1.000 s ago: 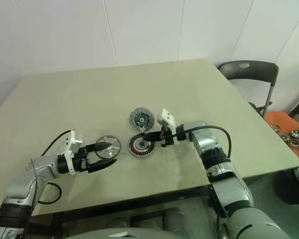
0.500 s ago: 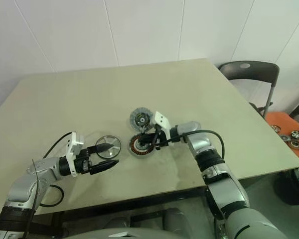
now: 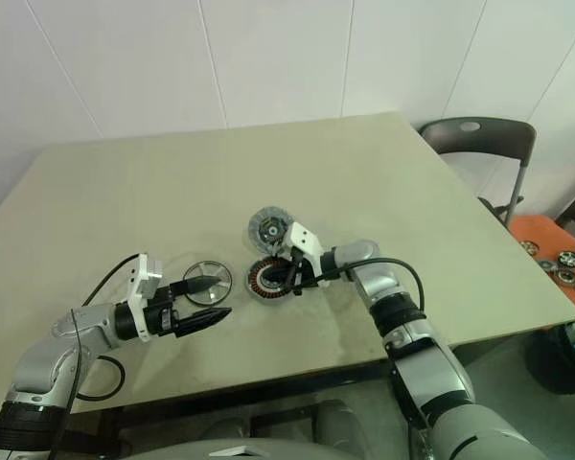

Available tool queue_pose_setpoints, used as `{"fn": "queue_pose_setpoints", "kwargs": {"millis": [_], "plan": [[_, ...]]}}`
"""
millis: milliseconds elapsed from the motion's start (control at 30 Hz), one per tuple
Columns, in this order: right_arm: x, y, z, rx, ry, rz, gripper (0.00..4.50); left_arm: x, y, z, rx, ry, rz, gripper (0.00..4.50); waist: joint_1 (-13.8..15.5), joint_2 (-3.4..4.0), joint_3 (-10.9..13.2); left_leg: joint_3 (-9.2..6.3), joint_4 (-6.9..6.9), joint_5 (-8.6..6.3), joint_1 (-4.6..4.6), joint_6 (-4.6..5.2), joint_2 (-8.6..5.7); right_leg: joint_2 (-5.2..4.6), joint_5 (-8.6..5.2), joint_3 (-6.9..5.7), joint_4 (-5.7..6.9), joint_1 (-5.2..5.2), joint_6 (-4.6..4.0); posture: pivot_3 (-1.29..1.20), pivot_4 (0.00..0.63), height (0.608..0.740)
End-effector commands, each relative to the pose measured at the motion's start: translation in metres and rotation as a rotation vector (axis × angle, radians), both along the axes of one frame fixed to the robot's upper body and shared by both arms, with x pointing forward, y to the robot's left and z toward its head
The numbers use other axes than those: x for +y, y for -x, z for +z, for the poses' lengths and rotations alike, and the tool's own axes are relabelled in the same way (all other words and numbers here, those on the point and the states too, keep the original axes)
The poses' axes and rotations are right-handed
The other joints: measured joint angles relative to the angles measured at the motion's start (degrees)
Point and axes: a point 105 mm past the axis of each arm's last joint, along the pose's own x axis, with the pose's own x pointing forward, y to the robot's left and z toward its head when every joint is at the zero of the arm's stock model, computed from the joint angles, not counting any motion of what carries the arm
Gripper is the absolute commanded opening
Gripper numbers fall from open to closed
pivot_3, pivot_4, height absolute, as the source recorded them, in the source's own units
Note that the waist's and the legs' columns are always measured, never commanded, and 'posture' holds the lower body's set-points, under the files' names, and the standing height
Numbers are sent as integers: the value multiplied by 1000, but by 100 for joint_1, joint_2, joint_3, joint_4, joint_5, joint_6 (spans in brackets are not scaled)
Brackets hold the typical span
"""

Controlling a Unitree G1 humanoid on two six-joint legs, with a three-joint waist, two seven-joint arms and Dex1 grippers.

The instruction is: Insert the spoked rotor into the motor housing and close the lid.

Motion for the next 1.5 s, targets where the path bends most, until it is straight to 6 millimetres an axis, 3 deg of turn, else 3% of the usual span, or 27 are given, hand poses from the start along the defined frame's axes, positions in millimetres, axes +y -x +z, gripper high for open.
{"fn": "queue_pose_setpoints", "kwargs": {"millis": [33,200,567,867,1100,1233,1333,1500], "plan": [[3,-10,2,-38,3,-42,48,3,-2,9,-43,2,0,4500,3,1,1,1,0,0,7,0,1,1,1,1,0,6,-2,0,0,740],[1,-12,-1,-59,14,-47,48,5,-2,8,-41,-2,2,4500,7,4,3,2,-1,0,65,0,1,6,-9,0,-3,69,-13,0,0,740],[-2,-19,-8,-99,38,-120,48,3,-5,9,-46,-2,-11,4500,6,3,1,3,9,1,70,1,2,7,-7,2,1,75,-13,0,0,740],[6,-22,38,74,-229,-120,48,0,-7,11,-52,1,-16,4500,5,4,3,2,6,1,63,0,2,7,-2,4,3,66,-4,0,0,740],[9,-26,46,81,-255,-133,48,-1,-7,13,-55,5,-13,4500,4,5,3,1,-11,1,60,0,4,8,-1,1,2,53,-2,0,0,740],[8,-15,31,41,-162,-69,48,-1,-6,13,-54,4,-11,4500,4,4,3,3,-8,1,58,0,3,6,-1,2,-2,56,-2,0,0,740],[8,-16,31,41,-168,-78,48,-1,-6,14,-56,4,-9,4500,4,5,3,4,-9,1,58,0,3,6,-2,3,-3,56,-2,0,0,740],[-1,-24,61,31,-245,-98,48,7,-4,19,-77,12,46,4500,6,6,4,3,-9,1,57,0,4,5,-1,3,-2,55,-2,0,0,740]]}}
